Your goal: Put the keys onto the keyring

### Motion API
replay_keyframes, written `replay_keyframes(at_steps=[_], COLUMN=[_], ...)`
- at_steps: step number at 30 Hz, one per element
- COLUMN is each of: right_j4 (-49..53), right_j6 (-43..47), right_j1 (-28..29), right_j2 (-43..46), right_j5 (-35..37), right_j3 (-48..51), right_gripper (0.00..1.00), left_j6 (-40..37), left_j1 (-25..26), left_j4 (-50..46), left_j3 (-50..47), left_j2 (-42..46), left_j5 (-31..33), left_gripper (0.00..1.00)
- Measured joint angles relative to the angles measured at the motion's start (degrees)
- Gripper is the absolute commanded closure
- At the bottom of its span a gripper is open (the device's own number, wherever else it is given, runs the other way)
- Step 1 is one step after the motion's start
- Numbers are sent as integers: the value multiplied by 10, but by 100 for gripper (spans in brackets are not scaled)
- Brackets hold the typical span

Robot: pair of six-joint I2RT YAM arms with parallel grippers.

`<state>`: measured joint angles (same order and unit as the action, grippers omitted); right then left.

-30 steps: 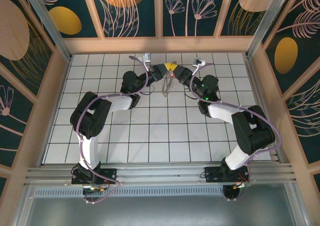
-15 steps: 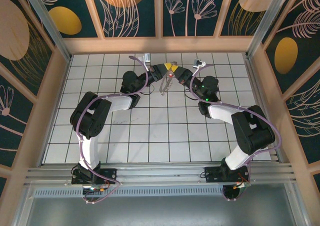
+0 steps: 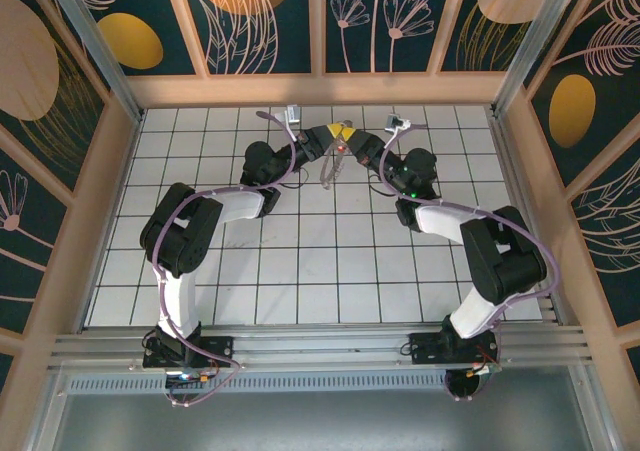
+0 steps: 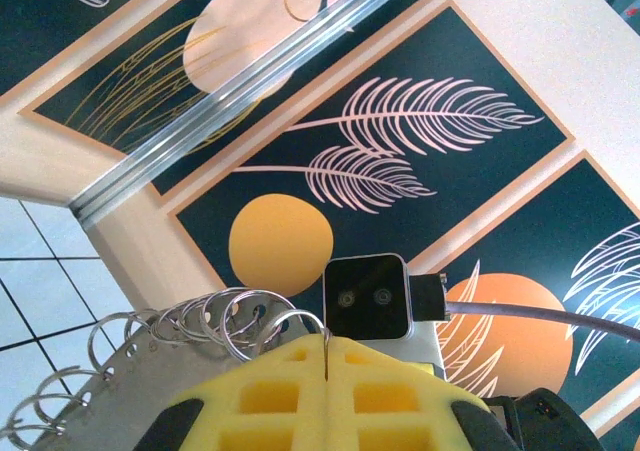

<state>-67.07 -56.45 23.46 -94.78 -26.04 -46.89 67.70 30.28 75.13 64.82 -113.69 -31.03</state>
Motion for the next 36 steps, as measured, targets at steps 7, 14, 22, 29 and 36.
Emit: replay_keyframes(at_steps=[7,14,22,29,36], right_j4=[-32,-38,-30,36,95], right_j6=[-17,-31,-39,-9,11], right_j1=[-20,-67,-90,-107,-128], right_j2=[-21,-52,-74,-76,-127], right_j5=[-42,-91,-141,-207,-293], right_j3=[0,-26,-49,-125,-242], right_gripper=[100,100,100,100,100], left_j6=[-5,-18,-37,-70,-147], left_j1=[1,1,-1,-32,-69], left_j4=[-13,-30,-53,-107,-221], left_j3=[1,10,12,16,62], left_j2=[0,0,8,41,67], left_j5=[-1,-2,-1,-20,-59], left_gripper=[83,62,53,45,37])
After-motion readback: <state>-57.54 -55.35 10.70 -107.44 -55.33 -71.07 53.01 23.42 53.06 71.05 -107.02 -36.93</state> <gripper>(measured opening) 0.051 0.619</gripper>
